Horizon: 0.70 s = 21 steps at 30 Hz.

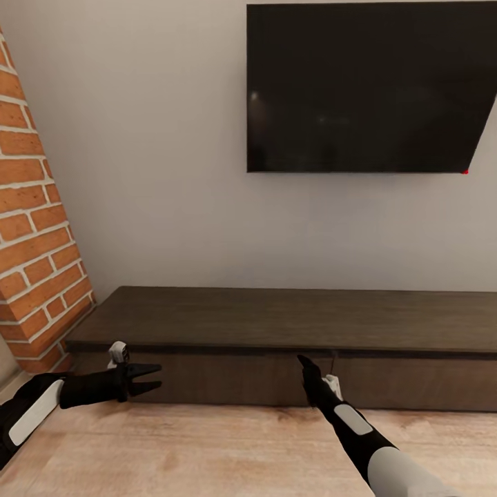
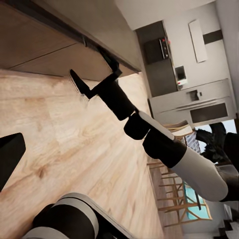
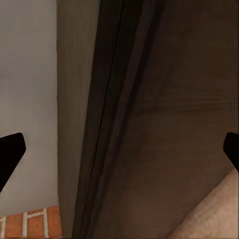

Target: Place each of the two pumpkins and all three candles from the living room inside a cabinet in the living room (use any cabinet), then make sure every cabinet is closed, and position the cauldron so it is next to a table in the living room.

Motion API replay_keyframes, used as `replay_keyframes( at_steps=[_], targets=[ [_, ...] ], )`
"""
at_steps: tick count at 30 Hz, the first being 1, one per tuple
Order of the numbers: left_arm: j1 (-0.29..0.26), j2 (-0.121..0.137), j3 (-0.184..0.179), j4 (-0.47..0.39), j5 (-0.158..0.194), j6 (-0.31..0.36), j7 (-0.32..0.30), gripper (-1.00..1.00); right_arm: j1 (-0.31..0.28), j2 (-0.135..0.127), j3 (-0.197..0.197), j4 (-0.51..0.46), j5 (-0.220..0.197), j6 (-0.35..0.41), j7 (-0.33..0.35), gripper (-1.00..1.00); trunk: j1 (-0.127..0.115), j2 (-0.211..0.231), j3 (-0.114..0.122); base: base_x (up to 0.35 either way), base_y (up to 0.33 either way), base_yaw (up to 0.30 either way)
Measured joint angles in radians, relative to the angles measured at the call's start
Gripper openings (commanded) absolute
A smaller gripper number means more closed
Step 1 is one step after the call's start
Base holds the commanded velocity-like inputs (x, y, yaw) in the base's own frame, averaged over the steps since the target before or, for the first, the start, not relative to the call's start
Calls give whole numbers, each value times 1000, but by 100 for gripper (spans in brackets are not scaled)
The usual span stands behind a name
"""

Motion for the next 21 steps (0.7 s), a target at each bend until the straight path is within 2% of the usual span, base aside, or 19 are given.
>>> replay_keyframes(
  at_steps=[3,8,12,13,17,21],
  targets=[
    [0,1,0,-3,7,0,-2,100,0,-4,-1,1,0,0,52,100,0,0,0,15,4,-1],
    [0,-1,-1,-5,11,0,-6,100,0,-8,-2,2,-1,0,74,100,0,0,0,3,1,0],
    [0,0,0,-6,11,0,-7,100,0,-25,-2,5,-9,2,111,100,0,0,0,0,0,0],
    [0,1,1,-5,12,0,-7,100,0,-37,-3,6,-9,14,130,100,0,0,0,0,0,0],
    [0,1,1,-5,11,0,-8,100,0,-67,-3,6,-8,85,181,100,2,-1,-15,0,0,0],
    [0,1,1,-6,11,0,-9,100,0,-73,-3,3,-8,101,200,100,4,-2,-31,0,0,0]
  ],
)
